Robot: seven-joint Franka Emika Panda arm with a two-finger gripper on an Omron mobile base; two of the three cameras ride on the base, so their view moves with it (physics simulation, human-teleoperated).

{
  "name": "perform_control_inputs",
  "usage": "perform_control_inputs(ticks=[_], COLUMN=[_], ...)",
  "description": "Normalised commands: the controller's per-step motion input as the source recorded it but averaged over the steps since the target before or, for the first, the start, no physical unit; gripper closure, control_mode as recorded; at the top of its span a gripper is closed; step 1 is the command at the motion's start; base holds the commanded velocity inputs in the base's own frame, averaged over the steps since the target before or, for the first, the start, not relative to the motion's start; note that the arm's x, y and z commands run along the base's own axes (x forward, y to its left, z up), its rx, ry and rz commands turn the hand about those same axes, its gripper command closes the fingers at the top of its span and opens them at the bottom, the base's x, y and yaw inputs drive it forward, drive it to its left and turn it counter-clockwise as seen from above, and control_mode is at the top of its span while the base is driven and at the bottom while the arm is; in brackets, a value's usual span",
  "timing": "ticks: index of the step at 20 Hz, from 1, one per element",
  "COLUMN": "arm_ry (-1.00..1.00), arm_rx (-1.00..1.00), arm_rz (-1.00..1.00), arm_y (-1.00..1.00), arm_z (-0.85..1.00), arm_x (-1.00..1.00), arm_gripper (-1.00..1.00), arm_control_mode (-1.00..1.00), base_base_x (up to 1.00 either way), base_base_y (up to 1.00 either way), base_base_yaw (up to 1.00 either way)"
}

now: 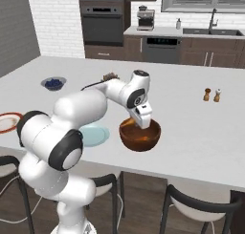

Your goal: Pick the chicken drumstick and carrot from their plates and place them in the bowl. Then put the bowl in the fridge.

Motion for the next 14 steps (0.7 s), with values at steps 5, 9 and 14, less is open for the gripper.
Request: perform_control_inputs(ticks=[5,9,14], arm_ry=[0.0,0.0,0.0], arm_rx=[0.0,-0.03,-0.07], arm_rz=[0.0,0.0,0.0], arm_y=[-0.26,-0.08,-0.01], arm_z=[-0.39,-0.52,-0.55], arm_x=[0.28,0.25,0.37], arm_gripper=[1.0,1.0,-1.0], arm_control_mode=[-1.0,-1.0,-1.0], base_base_x=[0.0,0.0,0.0], base_base_y=[0.0,0.0,0.0], base_base_yaw=[0.0,0.0,0.0])
